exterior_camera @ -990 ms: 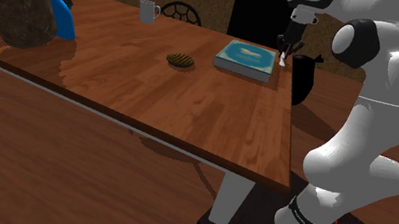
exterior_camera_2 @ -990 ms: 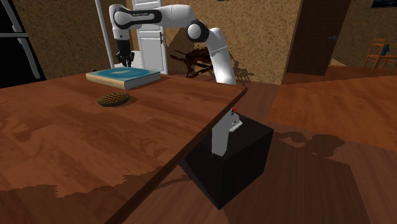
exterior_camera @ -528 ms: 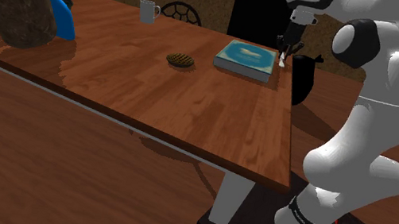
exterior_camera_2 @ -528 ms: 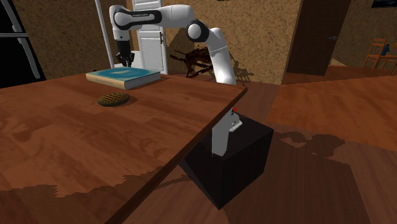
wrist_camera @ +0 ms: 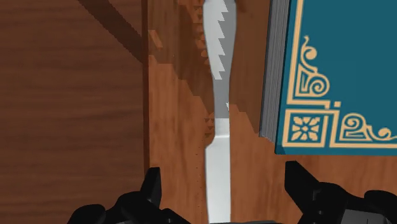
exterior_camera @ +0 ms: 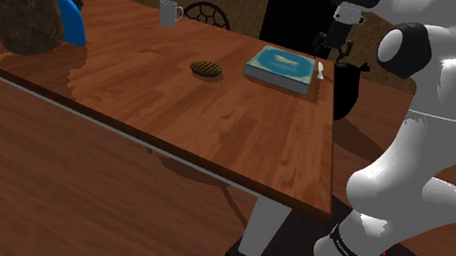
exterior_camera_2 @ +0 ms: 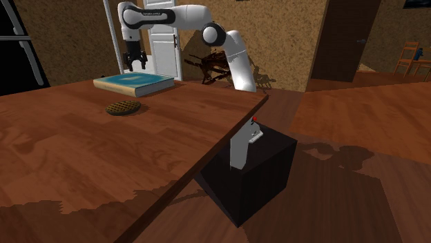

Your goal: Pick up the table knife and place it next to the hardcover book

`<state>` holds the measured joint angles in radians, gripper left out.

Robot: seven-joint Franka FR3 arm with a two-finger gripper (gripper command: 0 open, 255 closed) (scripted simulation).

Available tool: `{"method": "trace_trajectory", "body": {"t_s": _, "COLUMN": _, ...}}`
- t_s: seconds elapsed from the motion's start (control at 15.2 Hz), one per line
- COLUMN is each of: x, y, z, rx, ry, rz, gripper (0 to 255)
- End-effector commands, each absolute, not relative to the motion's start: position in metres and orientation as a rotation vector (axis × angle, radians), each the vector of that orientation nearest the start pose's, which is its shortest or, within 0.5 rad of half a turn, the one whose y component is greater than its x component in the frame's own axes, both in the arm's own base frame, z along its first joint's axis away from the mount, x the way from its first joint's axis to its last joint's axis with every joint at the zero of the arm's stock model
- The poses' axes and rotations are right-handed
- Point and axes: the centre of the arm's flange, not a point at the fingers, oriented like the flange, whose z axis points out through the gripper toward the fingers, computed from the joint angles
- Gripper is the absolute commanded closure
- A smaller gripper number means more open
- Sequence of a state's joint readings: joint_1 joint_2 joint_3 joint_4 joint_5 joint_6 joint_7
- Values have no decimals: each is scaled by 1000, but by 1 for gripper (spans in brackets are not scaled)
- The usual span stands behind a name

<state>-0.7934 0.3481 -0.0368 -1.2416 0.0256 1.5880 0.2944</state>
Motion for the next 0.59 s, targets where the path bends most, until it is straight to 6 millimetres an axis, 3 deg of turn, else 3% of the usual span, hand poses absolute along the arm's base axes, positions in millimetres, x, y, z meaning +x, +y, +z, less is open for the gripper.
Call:
{"method": "trace_trajectory", "body": {"t_s": 0.0, "x": 449, "y": -479, "z": 594, "rx": -2648, "ry": 1665, "rz": -2, "gripper": 0}}
{"method": "trace_trajectory", "body": {"t_s": 0.07, "x": 449, "y": -480, "z": 604, "rx": -2648, "ry": 1665, "rz": -2, "gripper": 0}}
{"method": "trace_trajectory", "body": {"t_s": 0.53, "x": 449, "y": -480, "z": 604, "rx": -2648, "ry": 1665, "rz": -2, "gripper": 0}}
